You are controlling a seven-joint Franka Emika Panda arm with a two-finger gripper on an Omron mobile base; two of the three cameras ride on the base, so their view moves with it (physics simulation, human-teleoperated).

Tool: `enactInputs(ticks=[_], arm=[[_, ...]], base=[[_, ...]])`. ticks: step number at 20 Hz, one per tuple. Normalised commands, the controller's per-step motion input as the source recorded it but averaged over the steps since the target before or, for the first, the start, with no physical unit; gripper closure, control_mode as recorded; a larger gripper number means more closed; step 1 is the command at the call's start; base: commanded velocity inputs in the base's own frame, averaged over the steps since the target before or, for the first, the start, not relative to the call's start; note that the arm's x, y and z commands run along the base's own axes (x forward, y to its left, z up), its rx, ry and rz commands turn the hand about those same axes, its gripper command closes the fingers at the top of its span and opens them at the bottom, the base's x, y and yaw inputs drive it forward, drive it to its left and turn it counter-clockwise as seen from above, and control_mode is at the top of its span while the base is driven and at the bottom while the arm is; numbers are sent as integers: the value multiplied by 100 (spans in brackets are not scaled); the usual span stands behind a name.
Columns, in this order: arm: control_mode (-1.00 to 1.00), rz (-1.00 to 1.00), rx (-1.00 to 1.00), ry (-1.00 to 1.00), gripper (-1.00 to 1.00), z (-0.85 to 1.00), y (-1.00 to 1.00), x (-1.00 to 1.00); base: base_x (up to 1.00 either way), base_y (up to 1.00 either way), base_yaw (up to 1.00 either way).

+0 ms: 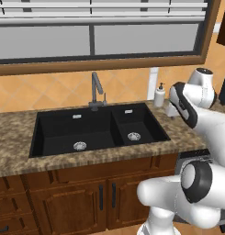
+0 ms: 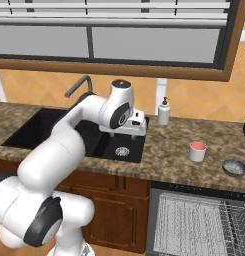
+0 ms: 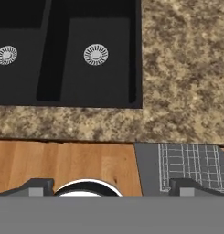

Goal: Pick up the cup and bowl from the counter, place them in the dishwasher, and close the dishwasher door.

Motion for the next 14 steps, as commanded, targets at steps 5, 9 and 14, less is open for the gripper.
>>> enactInputs(ticks=[5,9,14], arm=[[-100,1,-5,17,-100,-24,-28,61],[-100,4,0,-9,-100,-29,-50,39],[-100,6,0,-12,-100,-24,-57,49]], base=[[0,0,0],[0,0,0],[0,0,0]])
